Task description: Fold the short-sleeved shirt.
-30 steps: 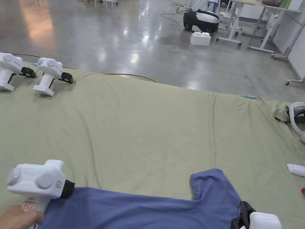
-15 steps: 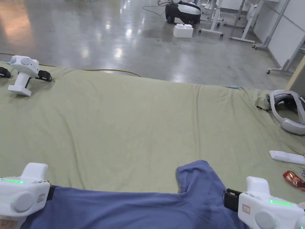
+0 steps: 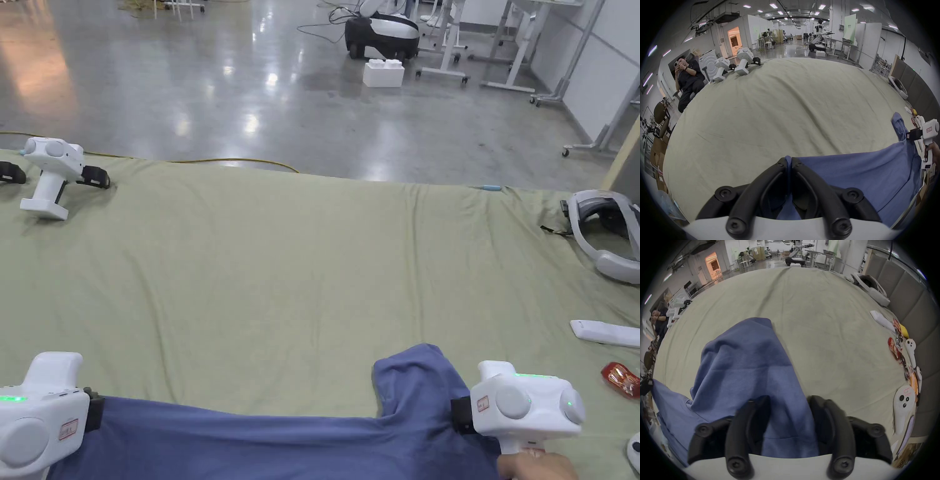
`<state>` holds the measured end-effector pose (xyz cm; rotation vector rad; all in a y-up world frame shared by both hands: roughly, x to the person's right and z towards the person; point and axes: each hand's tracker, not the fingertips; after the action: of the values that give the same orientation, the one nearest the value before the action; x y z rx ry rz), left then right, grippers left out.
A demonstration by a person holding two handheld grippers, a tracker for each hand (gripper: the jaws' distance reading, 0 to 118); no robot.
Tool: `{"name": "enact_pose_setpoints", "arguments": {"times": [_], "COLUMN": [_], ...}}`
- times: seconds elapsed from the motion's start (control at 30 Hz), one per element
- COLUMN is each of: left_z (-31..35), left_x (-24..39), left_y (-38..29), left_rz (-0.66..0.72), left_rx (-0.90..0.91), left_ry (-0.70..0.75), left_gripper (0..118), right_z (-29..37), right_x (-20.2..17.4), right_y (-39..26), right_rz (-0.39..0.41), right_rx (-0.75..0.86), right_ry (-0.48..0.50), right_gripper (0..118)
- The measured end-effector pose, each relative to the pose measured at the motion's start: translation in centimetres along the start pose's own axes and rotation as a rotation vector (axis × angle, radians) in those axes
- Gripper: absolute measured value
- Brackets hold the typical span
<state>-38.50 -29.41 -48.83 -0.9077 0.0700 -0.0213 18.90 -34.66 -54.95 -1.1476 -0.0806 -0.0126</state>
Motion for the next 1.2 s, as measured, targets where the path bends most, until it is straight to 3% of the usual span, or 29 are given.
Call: {"name": "enact_pose_setpoints", "arguments": {"times": [0.03,0.07,0.13,0.33,0.53,0.73,0.93,1.2], "left_z": [0.0,0.1,0.2,2.3,7.1,12.0,15.8,15.7], "left_x": [0.0,0.0,0.1,-0.1,-0.8,-3.1,-4.2,-4.5], "left_y": [-0.1,-0.1,-0.3,-0.5,-1.3,-3.9,-8.2,-14.5], "left_rz": [0.002,0.005,0.007,0.018,0.016,0.113,0.118,0.031], "left_rx": [-0.001,0.001,-0.001,0.026,0.090,0.163,0.186,0.049], "left_ry": [-0.001,-0.003,-0.002,-0.033,-0.059,-0.148,-0.158,-0.132], "left_gripper": [7,7,7,7,7,7,7,7], "right_z": [0.4,0.5,0.6,4.0,11.2,17.9,22.0,21.5], "right_x": [-0.1,-0.3,-0.5,0.6,1.2,2.0,2.8,2.7], "right_y": [-0.2,-0.4,-0.5,-2.0,-5.3,-9.8,-15.5,-23.8], "right_rz": [0.002,0.006,0.022,-0.034,0.023,0.046,0.053,0.066], "right_rx": [0.009,0.023,0.032,0.116,0.254,0.352,0.359,0.246], "right_ry": [0.004,0.001,0.009,0.035,0.029,0.052,0.056,0.030], "right_gripper": [21,12,5,4,4,4,4,4]}}
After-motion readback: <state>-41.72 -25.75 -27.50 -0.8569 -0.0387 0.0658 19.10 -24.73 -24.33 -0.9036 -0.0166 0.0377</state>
